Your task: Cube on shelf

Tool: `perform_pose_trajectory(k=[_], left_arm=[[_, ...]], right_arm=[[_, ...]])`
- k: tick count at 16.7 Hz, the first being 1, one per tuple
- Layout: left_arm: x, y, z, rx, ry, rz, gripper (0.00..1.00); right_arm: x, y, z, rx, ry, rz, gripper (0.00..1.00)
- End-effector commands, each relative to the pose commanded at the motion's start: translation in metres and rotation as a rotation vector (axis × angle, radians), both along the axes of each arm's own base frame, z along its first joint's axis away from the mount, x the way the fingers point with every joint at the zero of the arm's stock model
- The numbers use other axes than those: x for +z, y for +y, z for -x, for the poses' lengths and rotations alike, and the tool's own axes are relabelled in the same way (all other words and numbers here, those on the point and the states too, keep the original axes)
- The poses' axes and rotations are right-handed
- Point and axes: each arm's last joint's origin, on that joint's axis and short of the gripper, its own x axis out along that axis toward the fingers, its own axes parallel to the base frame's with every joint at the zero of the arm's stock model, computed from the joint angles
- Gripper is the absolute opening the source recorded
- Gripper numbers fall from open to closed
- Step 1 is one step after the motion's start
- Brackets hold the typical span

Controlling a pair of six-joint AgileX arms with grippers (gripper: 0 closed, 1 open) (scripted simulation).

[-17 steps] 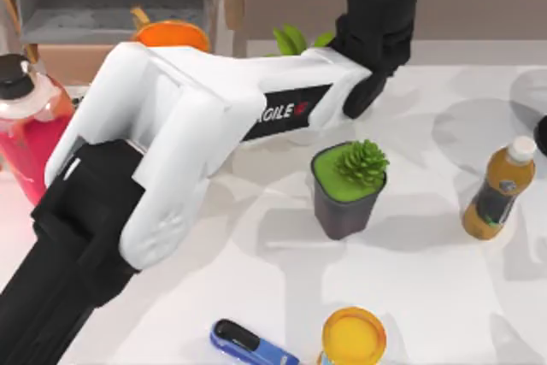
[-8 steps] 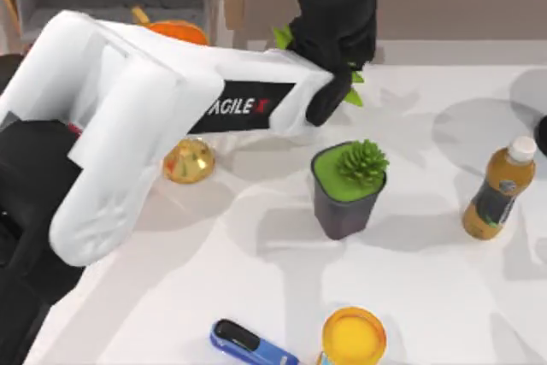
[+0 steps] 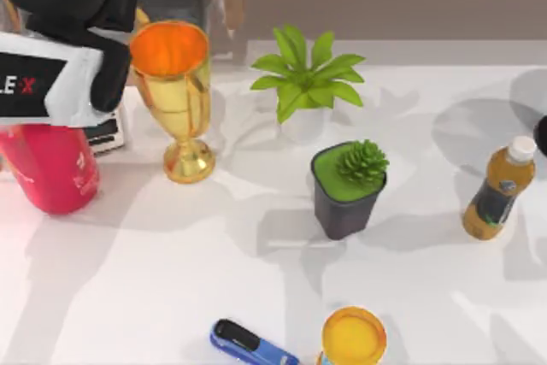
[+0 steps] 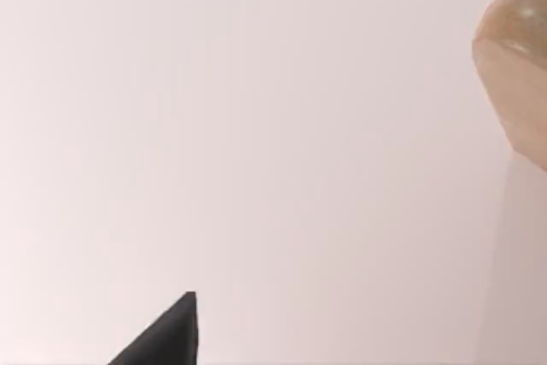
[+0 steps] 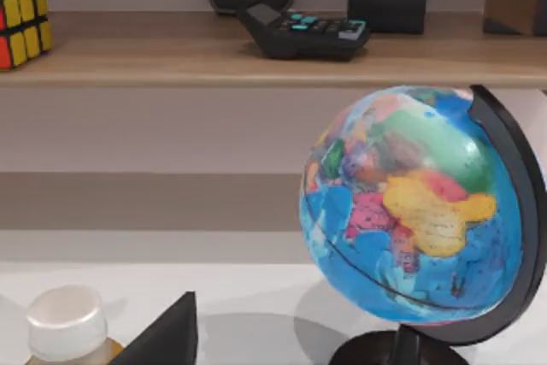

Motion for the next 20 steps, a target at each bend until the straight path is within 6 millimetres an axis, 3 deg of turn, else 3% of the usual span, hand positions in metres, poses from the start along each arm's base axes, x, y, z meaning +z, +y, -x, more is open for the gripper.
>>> perform_pose_trajectory(k=[3, 5, 8, 10, 13, 17, 20], left_arm=[[-0.032, 0.119, 0.016, 0.295, 0.024, -0.307, 1.00], [-0.059, 0.193, 0.043, 0.467, 0.112, -0.472, 1.00], [-0.092, 0.267, 0.096, 0.604, 0.257, -0.630, 1.00], [-0.112, 0.293, 0.125, 0.609, 0.343, -0.675, 1.00], [-0.141, 0.311, 0.152, 0.523, 0.461, -0.667, 1.00], [-0.172, 0.311, 0.159, 0.361, 0.567, -0.590, 1.00], [-0.174, 0.310, 0.159, 0.348, 0.574, -0.584, 1.00]], right_arm=[[0.000, 0.000, 0.000, 0.000, 0.000, 0.000, 1.00], [0.000, 0.000, 0.000, 0.000, 0.000, 0.000, 1.00], [0.000, 0.000, 0.000, 0.000, 0.000, 0.000, 1.00], [0.000, 0.000, 0.000, 0.000, 0.000, 0.000, 1.00], [0.000, 0.000, 0.000, 0.000, 0.000, 0.000, 1.00], [0.000, 0.000, 0.000, 0.000, 0.000, 0.000, 1.00], [0.000, 0.000, 0.000, 0.000, 0.000, 0.000, 1.00]])
